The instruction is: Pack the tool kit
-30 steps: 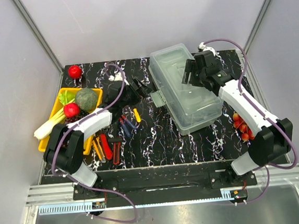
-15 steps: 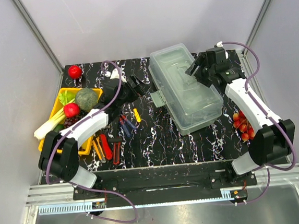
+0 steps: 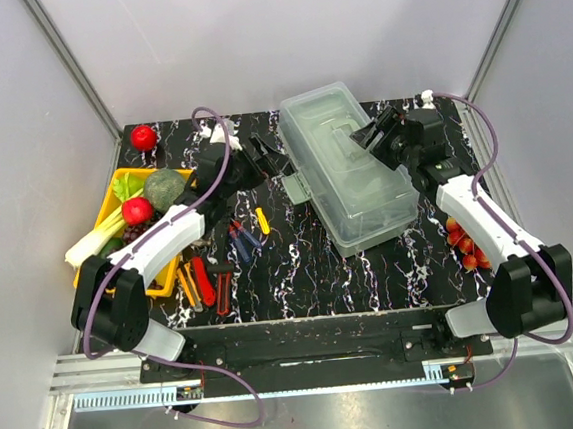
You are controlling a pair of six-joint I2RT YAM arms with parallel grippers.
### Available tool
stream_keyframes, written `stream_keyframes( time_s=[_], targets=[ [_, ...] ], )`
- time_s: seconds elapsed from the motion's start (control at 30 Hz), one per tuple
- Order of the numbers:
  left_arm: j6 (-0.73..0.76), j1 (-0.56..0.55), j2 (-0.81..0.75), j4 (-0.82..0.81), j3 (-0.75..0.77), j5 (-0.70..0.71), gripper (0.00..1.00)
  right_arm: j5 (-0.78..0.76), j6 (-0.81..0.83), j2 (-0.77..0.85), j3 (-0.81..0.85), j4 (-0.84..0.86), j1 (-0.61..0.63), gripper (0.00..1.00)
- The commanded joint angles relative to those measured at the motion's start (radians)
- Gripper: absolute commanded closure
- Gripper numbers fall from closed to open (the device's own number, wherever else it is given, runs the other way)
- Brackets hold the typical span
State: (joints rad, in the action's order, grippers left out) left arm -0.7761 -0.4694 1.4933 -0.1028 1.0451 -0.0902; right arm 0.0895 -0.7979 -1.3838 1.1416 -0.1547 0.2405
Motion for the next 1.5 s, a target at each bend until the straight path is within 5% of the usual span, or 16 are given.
stream_keyframes(
  time_s=[0.0,0.6,1.03,1.47],
  targets=[
    [0.021,0.003,-0.005,-0.049,0.081,-0.072,0.03,0.142,-0.053,0.011,-0.072,0.121,0.025,0.25],
    [0.0,-0.006,0.079,-0.086,0.135,-0.204,0.03,0.155,-0.024,-0.008,-0.108,0.265,0.025,0.41],
    [0.047,-0.048,0.14,0.077,0.266,-0.102,0.03,0.01,0.042,-0.011,-0.042,0.161,0.025,0.37],
    [0.005,-0.051,0.272,0.253,0.432,-0.089,0.07,-0.224,0.023,-0.09,0.116,-0.183,0.026,0.41]
  ],
)
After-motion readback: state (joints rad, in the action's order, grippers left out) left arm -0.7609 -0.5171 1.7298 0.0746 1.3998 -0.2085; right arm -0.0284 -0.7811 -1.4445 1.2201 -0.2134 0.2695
